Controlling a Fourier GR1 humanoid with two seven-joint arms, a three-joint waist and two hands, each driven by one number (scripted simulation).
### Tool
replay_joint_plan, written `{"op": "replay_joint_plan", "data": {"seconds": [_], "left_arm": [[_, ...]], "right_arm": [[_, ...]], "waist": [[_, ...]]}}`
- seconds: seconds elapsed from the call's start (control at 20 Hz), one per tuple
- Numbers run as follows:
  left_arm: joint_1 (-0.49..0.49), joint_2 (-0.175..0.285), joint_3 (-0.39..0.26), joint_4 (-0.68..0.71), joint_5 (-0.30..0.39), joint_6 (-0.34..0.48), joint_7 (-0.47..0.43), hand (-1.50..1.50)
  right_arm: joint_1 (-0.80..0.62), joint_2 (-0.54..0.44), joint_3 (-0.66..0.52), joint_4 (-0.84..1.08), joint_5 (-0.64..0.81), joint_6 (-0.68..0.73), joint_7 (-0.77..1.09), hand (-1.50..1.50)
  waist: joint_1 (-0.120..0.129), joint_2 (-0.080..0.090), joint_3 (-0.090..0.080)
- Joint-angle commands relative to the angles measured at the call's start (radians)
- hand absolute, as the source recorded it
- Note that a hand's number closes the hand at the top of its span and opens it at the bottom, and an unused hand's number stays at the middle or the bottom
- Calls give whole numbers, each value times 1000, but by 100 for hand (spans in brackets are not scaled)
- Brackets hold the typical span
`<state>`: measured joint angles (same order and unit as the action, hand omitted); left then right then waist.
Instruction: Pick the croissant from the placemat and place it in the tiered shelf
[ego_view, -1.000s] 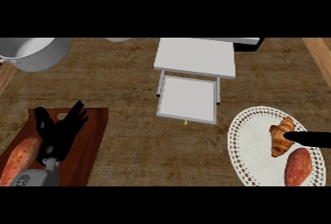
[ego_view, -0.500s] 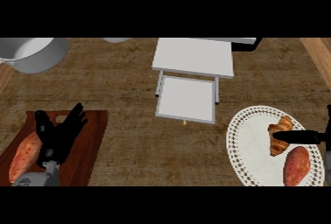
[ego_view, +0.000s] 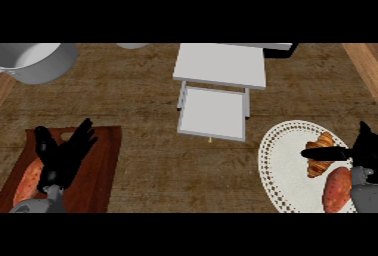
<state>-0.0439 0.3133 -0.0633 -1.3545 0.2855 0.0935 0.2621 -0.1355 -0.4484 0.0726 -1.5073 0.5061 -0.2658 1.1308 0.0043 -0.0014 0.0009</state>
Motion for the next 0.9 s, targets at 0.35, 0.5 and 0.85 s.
{"op": "replay_joint_plan", "data": {"seconds": [0.35,0.5,0.85], "left_arm": [[7,-63,-5,5,-49,20,-2,0],[-34,-41,43,128,-52,-44,-78,0],[-2,-61,66,11,-80,-38,24,0]], "right_arm": [[-45,110,-21,143,161,-23,97,-150],[-94,79,-98,195,139,20,21,-150],[-92,156,-128,273,213,-36,-77,-150]], "waist": [[-1,1,-1],[-4,3,-1],[-3,1,-1]]}}
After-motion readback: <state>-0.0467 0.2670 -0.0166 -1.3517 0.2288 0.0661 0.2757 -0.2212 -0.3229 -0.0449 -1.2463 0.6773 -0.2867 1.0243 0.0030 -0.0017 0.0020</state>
